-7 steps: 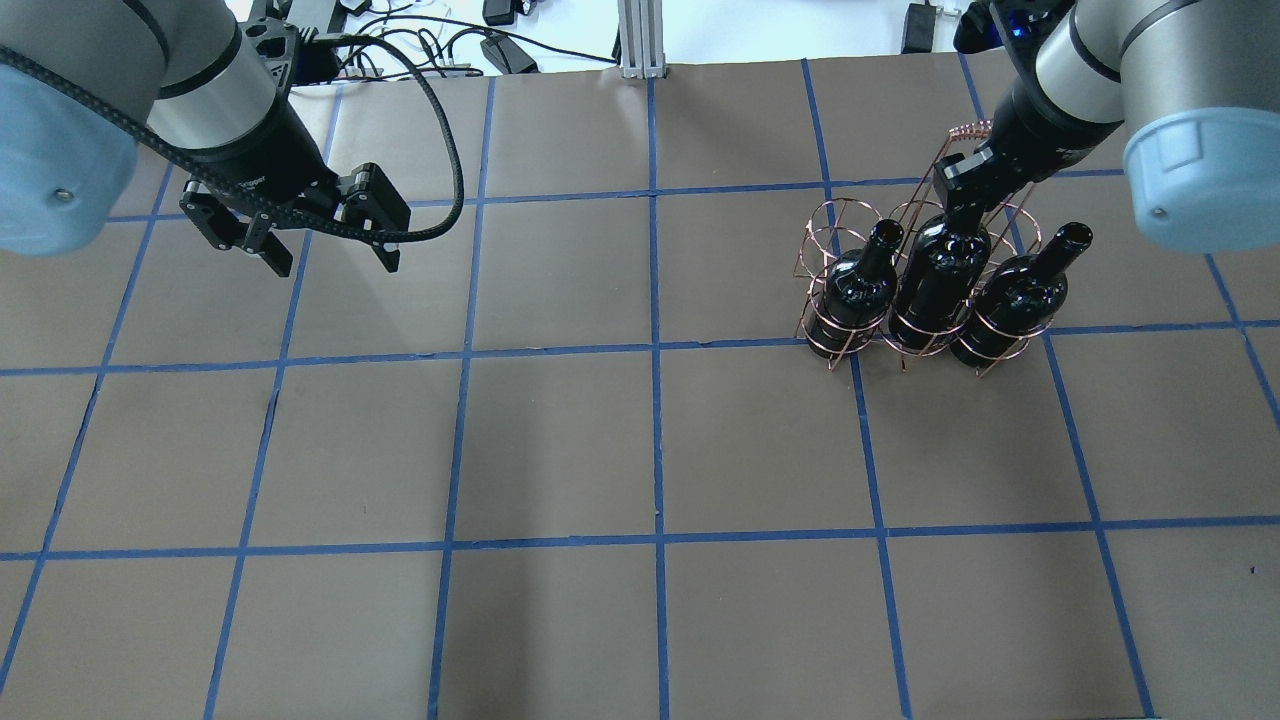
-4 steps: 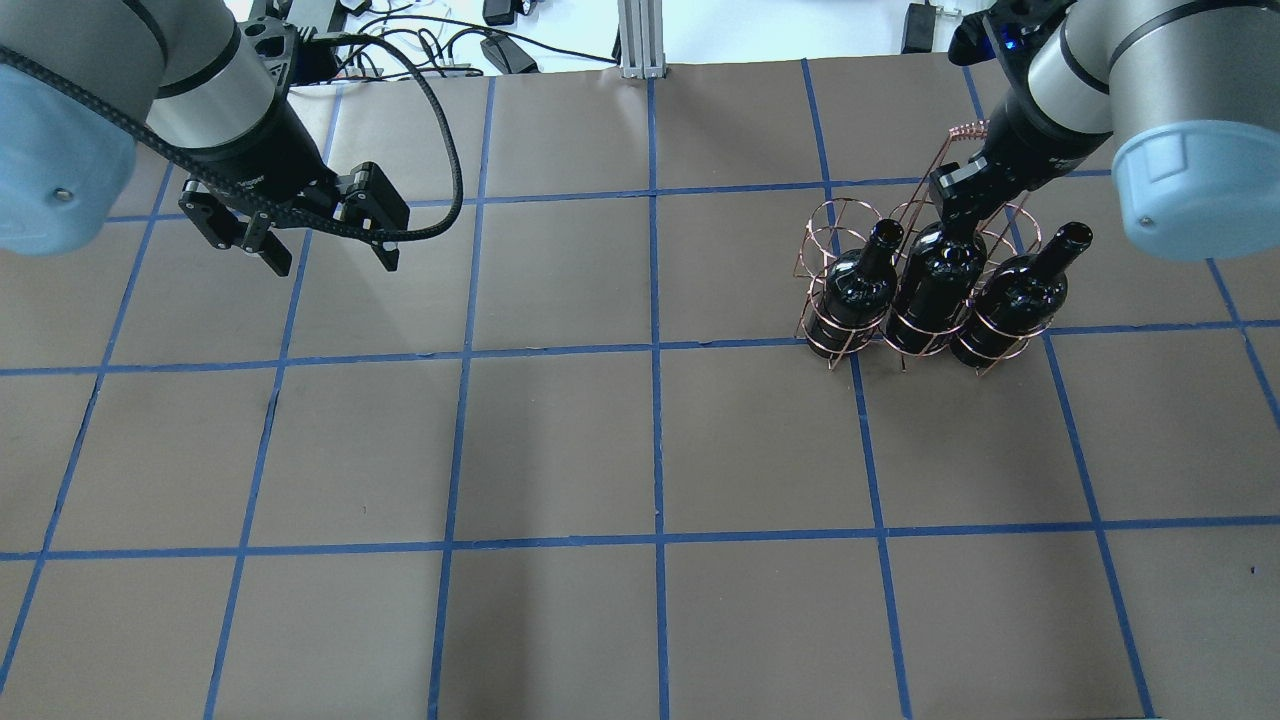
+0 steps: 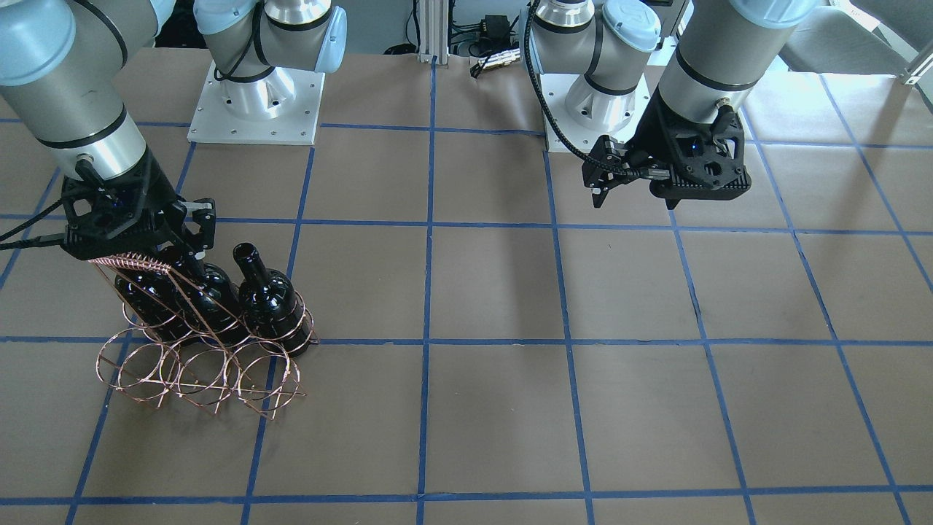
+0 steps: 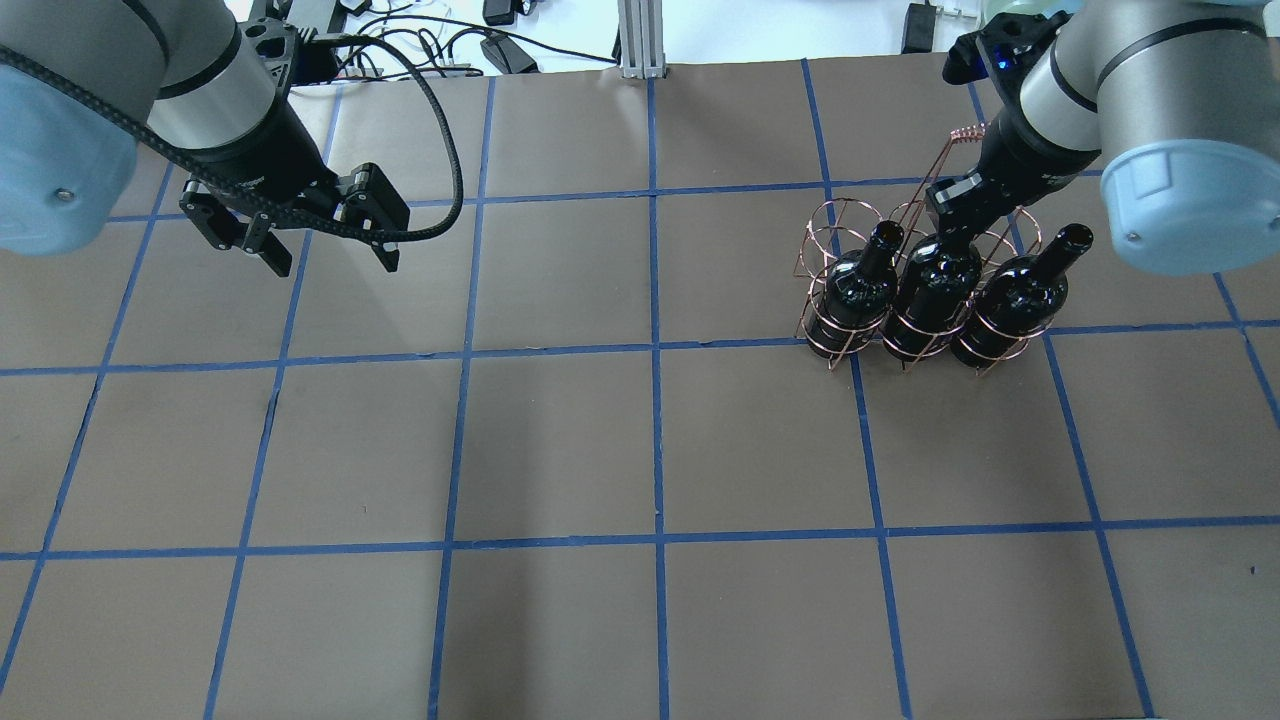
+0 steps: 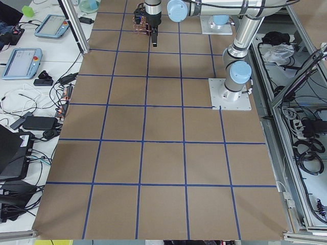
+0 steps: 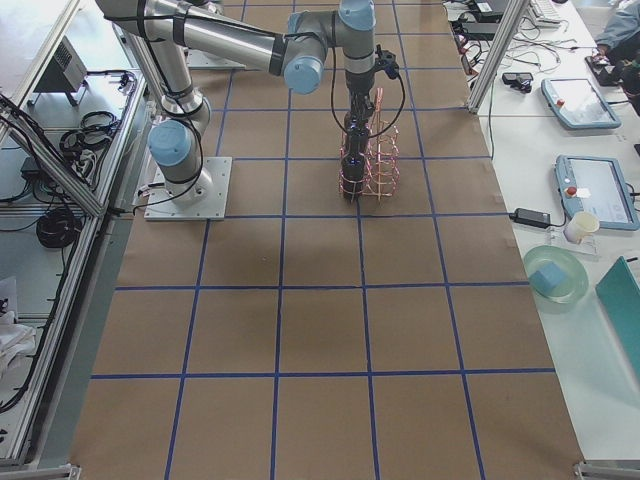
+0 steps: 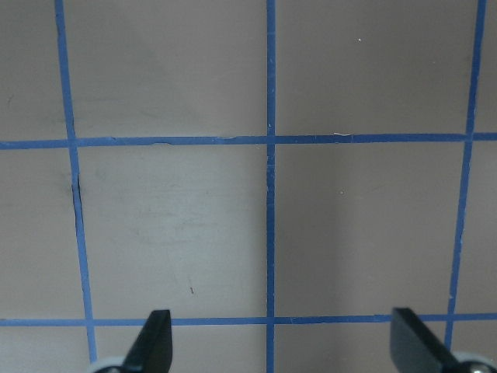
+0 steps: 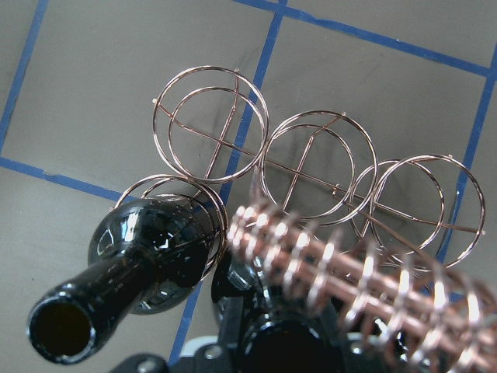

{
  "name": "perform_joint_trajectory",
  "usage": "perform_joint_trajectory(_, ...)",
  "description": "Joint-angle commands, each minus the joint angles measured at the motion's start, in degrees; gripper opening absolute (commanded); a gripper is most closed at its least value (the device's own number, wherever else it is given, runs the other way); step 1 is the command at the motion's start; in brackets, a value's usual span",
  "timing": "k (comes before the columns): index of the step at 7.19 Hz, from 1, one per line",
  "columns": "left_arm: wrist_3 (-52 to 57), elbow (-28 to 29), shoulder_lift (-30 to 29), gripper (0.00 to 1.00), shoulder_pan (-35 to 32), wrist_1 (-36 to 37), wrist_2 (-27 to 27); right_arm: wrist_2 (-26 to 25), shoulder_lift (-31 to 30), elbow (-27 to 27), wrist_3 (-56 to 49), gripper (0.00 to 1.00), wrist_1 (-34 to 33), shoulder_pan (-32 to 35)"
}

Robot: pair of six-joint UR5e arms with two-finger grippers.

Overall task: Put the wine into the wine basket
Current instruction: 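Press the bottle down flat into the rack with the right gripper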

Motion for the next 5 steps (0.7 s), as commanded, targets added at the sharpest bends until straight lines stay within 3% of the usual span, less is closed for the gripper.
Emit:
perform_joint_trajectory(1, 0.0, 0.0, 0.0, 1.00, 0.1, 0.0, 0.0, 0.2, 0.5, 0.2, 0.3, 0.91, -0.2, 0.0)
perform_joint_trajectory(2, 0.0, 0.0, 0.0, 1.00, 0.1, 0.0, 0.0, 0.2, 0.4, -0.3, 0.9, 1.00, 0.1, 0.0)
perform_joint_trajectory(4, 0.0, 0.0, 0.0, 1.00, 0.1, 0.0, 0.0, -0.3, -0.4, -4.3, 2.3, 1.00, 2.2, 0.3)
perform_joint_trajectory(5, 0.0, 0.0, 0.0, 1.00, 0.1, 0.0, 0.0, -0.4, -0.5, -9.3, 5.1, 1.00, 9.8, 0.4)
